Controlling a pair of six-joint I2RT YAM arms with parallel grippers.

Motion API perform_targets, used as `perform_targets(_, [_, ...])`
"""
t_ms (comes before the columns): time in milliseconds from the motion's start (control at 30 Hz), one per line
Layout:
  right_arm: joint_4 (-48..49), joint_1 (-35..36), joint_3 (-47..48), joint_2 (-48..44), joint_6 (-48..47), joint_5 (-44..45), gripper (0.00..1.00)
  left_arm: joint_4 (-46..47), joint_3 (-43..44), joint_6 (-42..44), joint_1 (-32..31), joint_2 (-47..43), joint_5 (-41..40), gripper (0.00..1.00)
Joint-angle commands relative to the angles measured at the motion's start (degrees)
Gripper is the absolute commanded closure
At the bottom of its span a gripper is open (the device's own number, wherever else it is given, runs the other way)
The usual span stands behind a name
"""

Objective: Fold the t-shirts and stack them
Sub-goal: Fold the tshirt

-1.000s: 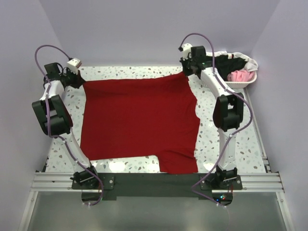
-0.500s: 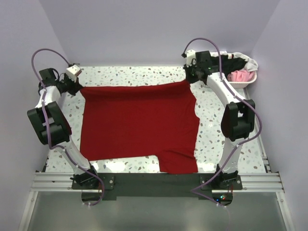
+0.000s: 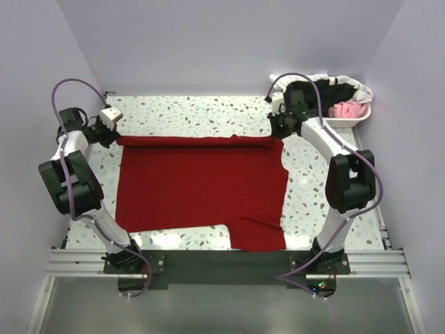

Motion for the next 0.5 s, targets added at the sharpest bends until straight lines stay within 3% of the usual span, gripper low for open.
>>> perform_targets(0, [0.25,-0.43,-2.55,-3.73,0.97,-0.41,1.0,-0.52,-1.86,5.42,1.14,-2.94,-0.45,1.0])
perform_targets(467, [0.08,-0.17,-6.34,-0.48,-0.26,0.29,1.0,-2.27,-5.12,11.75,1.14,-0.13,-4.23,1.0])
